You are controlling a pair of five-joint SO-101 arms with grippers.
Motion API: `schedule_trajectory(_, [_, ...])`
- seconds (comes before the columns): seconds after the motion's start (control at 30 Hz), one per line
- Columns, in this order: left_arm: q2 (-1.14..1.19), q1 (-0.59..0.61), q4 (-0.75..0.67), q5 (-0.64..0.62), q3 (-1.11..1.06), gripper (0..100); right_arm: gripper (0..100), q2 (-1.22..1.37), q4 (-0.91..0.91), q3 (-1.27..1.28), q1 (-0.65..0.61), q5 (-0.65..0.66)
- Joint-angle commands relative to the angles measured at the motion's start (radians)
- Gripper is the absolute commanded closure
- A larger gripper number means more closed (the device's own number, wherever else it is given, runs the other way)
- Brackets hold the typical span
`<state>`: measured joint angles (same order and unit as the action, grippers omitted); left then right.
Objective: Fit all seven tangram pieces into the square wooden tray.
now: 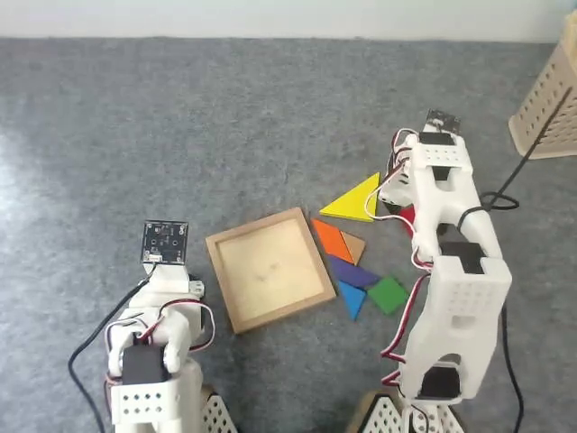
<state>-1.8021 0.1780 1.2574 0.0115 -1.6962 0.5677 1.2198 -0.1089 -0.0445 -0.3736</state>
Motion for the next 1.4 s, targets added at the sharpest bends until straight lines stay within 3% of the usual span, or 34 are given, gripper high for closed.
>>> schedule_trajectory(0.0, [-0.017, 0.002, 0.005, -0.008, 0.012, 99, 73.2, -0.002, 0.012, -0.035, 0.005, -0.006])
schedule_trajectory(0.1, [-0.017, 0.002, 0.005, -0.008, 0.012, 99, 79.8, -0.004, 0.01, -0.035, 0.008, -0.005])
schedule_trajectory(0.47, [-0.017, 0.002, 0.005, -0.008, 0.012, 99, 79.1, -0.047, 0.073, -0.035, 0.01, 0.04])
schedule_trajectory(0.77, [-0.017, 0.002, 0.005, -0.008, 0.012, 99, 79.3, -0.242, 0.183, -0.031, -0.024, 0.19])
schedule_trajectory(1.0, [-0.017, 0.002, 0.005, -0.008, 0.012, 99, 79.3, -0.444, 0.174, 0.104, -0.228, 0.333])
schedule_trajectory(1.2, [-0.017, 0.002, 0.005, -0.008, 0.012, 99, 79.4, -0.684, 0.039, 0.347, -0.414, 0.442])
schedule_trajectory(1.37, [-0.017, 0.002, 0.005, -0.008, 0.012, 99, 79.4, -0.717, 0.001, 0.427, -0.553, 0.58])
